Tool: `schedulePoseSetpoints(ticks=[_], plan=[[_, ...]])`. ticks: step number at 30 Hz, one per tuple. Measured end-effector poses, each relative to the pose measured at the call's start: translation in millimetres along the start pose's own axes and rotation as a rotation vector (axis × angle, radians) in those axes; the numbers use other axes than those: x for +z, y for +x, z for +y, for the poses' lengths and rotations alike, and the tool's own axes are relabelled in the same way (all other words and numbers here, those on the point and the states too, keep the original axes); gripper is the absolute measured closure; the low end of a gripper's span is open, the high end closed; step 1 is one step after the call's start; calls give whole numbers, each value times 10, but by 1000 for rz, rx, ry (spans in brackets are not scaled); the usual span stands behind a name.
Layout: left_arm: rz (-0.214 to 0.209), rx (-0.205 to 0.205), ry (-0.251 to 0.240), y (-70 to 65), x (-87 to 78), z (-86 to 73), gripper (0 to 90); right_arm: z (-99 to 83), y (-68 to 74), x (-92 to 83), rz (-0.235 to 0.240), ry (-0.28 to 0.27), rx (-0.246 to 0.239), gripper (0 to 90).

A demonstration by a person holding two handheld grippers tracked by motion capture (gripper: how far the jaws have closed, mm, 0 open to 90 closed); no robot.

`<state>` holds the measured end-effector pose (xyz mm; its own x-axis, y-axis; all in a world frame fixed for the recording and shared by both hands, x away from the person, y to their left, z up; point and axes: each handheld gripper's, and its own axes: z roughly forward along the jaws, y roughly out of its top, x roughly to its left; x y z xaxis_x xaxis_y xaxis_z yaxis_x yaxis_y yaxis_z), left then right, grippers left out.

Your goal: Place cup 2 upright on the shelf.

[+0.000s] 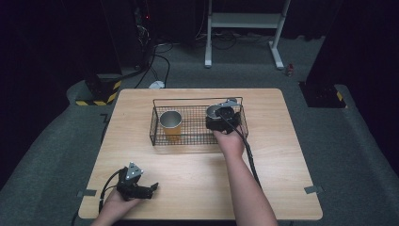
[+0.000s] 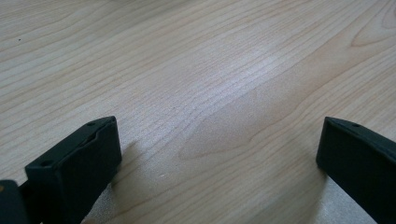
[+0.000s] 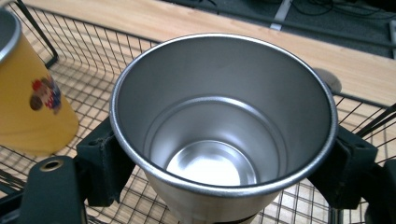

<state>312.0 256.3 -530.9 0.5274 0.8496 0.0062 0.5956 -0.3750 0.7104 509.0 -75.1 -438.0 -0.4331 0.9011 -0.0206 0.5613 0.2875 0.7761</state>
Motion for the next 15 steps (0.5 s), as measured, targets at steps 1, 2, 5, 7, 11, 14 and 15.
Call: schedulePoseSetpoints(ticks=[1,2,5,7,11,14,15], plan=[[0,0,0,0,0,0,3,-10,8,18,-1,12,2,185],[-1,0,2,0,-1,0,3,-20,5,33,-1,17,-2,185],[0,0,0,0,0,0,3,-43,-1,70,-3,32,-1,185],[0,0,0,0,-1,0,3,-56,-3,90,-5,44,-1,185],[2,5,1,3,-2,1,3,-91,-2,129,-8,62,14,185],[2,6,1,3,-2,1,3,-109,-11,149,-12,75,18,185],[2,6,1,3,-2,1,3,-115,-17,155,-12,77,17,185]])
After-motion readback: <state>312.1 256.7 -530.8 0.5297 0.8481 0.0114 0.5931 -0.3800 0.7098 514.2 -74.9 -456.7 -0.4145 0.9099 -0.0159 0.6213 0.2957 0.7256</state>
